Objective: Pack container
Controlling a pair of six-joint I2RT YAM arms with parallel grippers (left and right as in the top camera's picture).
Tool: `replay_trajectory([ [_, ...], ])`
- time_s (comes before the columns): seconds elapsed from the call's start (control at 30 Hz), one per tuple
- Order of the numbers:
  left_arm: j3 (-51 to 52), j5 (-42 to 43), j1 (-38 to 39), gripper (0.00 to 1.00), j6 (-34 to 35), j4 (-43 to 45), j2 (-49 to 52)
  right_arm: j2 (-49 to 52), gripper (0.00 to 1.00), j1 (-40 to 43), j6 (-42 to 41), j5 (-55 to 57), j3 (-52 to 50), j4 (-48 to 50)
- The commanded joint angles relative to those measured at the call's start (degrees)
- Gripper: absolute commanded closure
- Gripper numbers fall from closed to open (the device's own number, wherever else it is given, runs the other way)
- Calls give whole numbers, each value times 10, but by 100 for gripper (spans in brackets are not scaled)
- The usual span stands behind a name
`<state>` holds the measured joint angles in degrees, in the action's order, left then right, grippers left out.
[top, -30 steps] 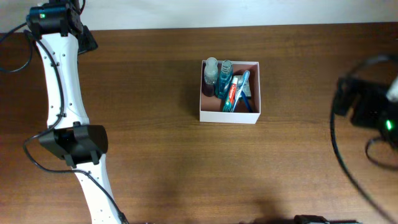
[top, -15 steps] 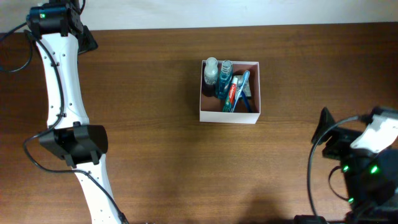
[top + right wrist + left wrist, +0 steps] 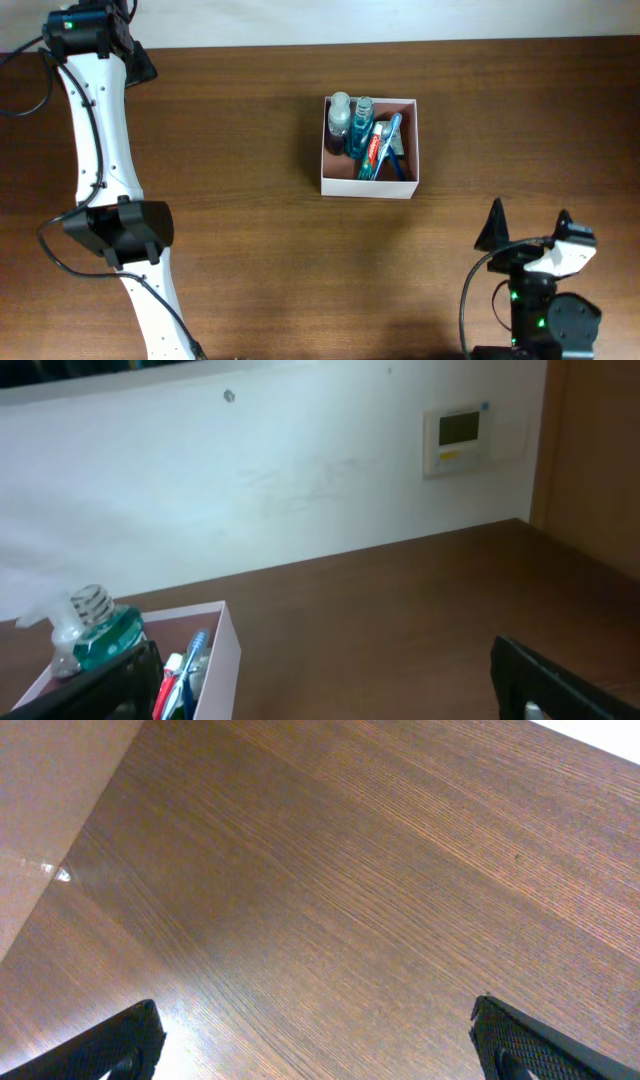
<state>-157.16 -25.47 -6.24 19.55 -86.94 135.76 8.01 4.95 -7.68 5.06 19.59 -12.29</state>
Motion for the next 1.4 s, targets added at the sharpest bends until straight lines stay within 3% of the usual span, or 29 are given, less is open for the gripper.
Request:
replay_trajectory([
  [0.0, 4, 2, -2, 1, 6, 1, 3, -50, 1, 3, 0, -5, -25, 6],
  [0.53, 4, 2, -2, 1, 6, 1, 3, -78, 1, -44, 4, 2, -70, 14],
  [1.07, 4, 2, -2, 1, 6, 1, 3, -78, 2, -46, 3, -1, -193, 170],
  [1.37, 4, 2, -2, 1, 6, 1, 3, -78, 1, -46, 3, -3, -193, 123],
])
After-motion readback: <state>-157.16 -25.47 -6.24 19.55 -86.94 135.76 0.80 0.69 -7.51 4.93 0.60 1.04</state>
